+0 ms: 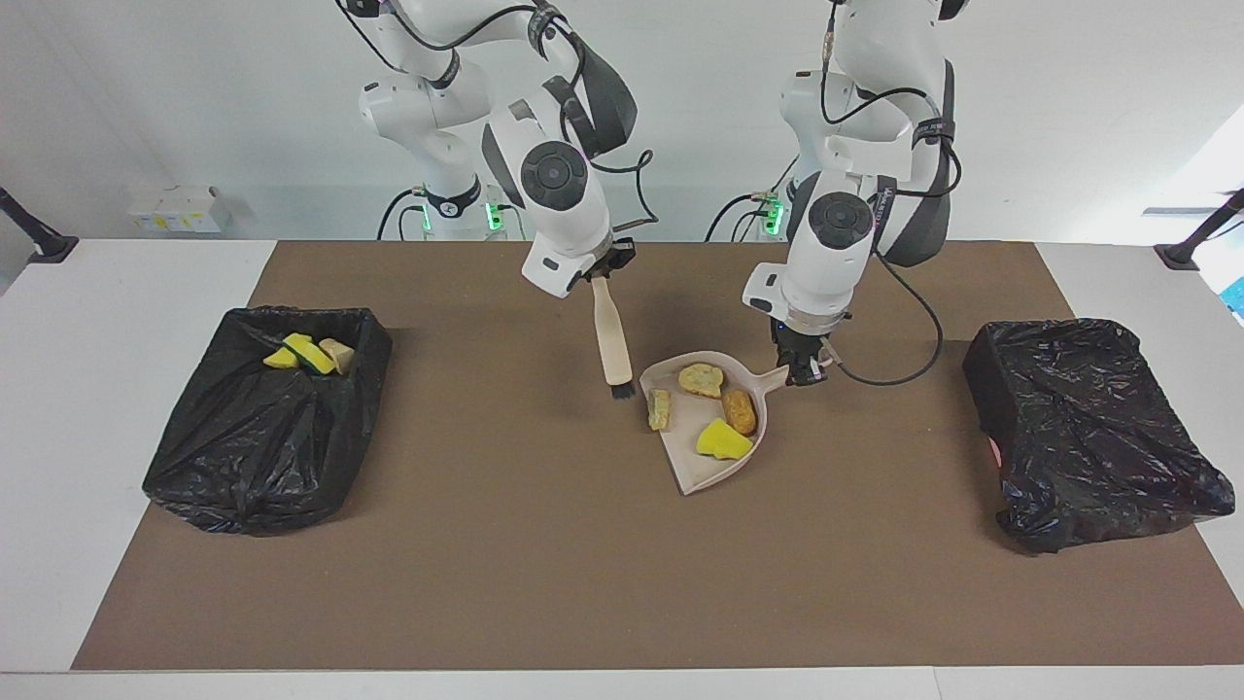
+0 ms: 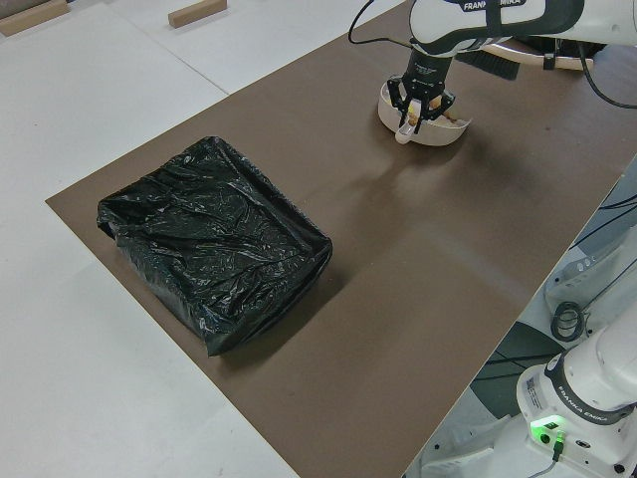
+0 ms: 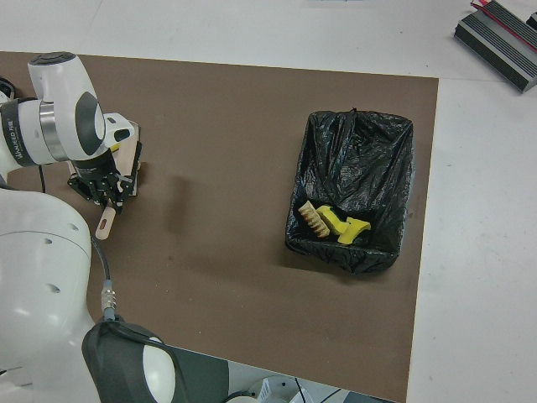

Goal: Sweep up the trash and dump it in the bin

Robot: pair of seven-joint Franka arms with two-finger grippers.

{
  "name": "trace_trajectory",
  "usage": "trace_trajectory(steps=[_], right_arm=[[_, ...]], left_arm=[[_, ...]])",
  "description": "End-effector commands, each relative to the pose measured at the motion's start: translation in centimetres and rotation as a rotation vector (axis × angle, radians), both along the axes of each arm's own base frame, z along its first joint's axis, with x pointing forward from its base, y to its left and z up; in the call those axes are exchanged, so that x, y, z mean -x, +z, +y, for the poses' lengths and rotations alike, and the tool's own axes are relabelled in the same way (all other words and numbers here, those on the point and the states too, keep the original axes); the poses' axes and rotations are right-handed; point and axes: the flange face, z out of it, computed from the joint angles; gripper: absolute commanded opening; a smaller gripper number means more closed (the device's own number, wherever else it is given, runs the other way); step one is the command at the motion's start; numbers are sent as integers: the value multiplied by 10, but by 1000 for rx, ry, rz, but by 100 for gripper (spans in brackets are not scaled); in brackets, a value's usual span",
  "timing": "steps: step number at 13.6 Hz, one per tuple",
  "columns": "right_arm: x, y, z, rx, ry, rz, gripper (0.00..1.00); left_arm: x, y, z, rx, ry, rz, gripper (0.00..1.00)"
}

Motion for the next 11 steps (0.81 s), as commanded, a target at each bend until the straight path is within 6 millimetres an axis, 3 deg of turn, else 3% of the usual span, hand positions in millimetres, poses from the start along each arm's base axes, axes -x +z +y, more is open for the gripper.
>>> trace_trajectory(steps=[1, 3, 6, 9, 11], right_arm=[[18, 3, 0, 81, -26, 6, 0], [40, -8, -7, 119, -46, 20, 0], [74, -18, -1, 148, -56, -4, 0], [100, -19, 19, 177, -104, -34, 0], [121, -33, 45, 219, -130, -35, 0]], left_arm=[[3, 5, 5, 1, -54, -11, 0], [4, 5, 4, 1, -68, -10, 0], [2, 5, 5, 4, -114, -10, 0], [2, 4, 6, 5, -157, -5, 0], [3, 4, 5, 5, -161, -5, 0]])
